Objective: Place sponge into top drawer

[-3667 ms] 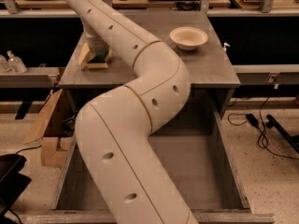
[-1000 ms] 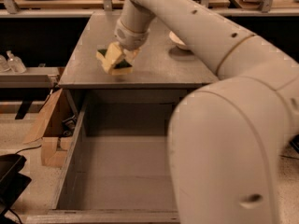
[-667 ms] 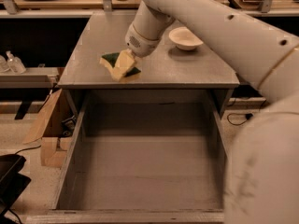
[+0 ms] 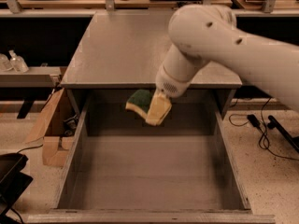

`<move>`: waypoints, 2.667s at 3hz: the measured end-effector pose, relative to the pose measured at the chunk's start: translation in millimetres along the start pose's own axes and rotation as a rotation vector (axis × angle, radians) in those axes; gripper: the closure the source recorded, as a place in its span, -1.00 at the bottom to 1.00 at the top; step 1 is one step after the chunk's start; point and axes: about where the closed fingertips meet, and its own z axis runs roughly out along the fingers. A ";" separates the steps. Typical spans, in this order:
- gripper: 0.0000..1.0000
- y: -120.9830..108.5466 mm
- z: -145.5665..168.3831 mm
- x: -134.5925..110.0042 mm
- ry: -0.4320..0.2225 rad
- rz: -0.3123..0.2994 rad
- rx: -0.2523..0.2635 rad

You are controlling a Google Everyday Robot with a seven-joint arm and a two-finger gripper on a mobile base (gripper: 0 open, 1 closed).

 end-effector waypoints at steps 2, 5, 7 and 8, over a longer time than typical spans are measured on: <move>1.00 21.8 98.3 33.8 0.010 -0.185 -0.006; 0.01 20.4 156.4 47.4 0.003 -0.174 -0.036; -0.92 21.9 157.9 47.6 0.005 -0.176 -0.040; -1.00 22.3 158.3 47.7 0.005 -0.176 -0.041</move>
Offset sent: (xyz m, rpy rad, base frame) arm -0.0049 0.0194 -0.1509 -0.0843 -0.0612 0.2779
